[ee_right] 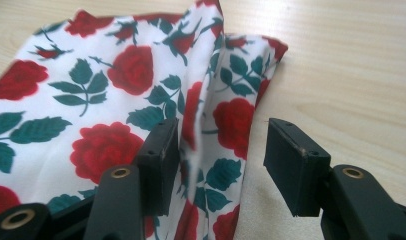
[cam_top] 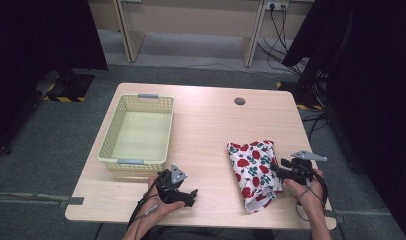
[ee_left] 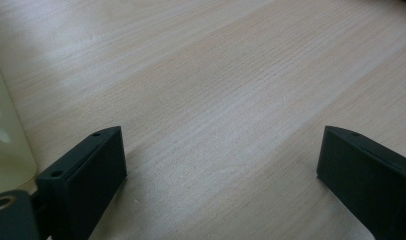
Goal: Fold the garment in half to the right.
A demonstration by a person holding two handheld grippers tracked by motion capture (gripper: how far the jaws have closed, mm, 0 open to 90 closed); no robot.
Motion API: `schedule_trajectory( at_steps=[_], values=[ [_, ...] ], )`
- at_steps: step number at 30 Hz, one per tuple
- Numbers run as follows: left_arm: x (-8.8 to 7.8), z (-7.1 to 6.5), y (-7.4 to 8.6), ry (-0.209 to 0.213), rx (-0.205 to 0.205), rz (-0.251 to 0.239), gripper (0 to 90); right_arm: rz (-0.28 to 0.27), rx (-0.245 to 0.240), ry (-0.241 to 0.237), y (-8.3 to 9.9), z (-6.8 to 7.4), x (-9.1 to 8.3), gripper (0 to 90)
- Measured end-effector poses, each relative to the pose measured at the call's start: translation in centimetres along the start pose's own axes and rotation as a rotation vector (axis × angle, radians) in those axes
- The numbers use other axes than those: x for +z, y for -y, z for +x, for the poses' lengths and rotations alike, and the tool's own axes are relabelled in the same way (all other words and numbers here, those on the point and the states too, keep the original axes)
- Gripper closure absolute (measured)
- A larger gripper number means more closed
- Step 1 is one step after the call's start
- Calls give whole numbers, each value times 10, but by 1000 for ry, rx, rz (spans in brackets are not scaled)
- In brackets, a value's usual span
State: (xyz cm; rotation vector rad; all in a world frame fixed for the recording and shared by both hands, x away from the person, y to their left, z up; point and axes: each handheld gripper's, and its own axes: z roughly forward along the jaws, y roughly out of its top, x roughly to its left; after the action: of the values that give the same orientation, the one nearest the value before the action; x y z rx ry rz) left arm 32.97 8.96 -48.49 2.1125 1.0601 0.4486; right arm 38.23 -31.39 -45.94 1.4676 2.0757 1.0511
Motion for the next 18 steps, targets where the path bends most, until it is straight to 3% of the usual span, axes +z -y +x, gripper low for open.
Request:
schedule_trajectory(
  at_steps=[4, 10, 13, 18],
  values=[
    [0, 0, 0, 0, 0, 0, 46, 15, 26, 2, 3, -4, 6, 457],
    [0, 0, 0, 0, 1, 0, 46, 31, 13, 17, 6, -4, 9, 420],
    [0, 0, 0, 0, 0, 0, 46, -3, -9, 27, -1, 1, 0, 386],
    [0, 0, 0, 0, 0, 0, 46, -79, -58, -30, -13, 17, -19, 350]
  ],
)
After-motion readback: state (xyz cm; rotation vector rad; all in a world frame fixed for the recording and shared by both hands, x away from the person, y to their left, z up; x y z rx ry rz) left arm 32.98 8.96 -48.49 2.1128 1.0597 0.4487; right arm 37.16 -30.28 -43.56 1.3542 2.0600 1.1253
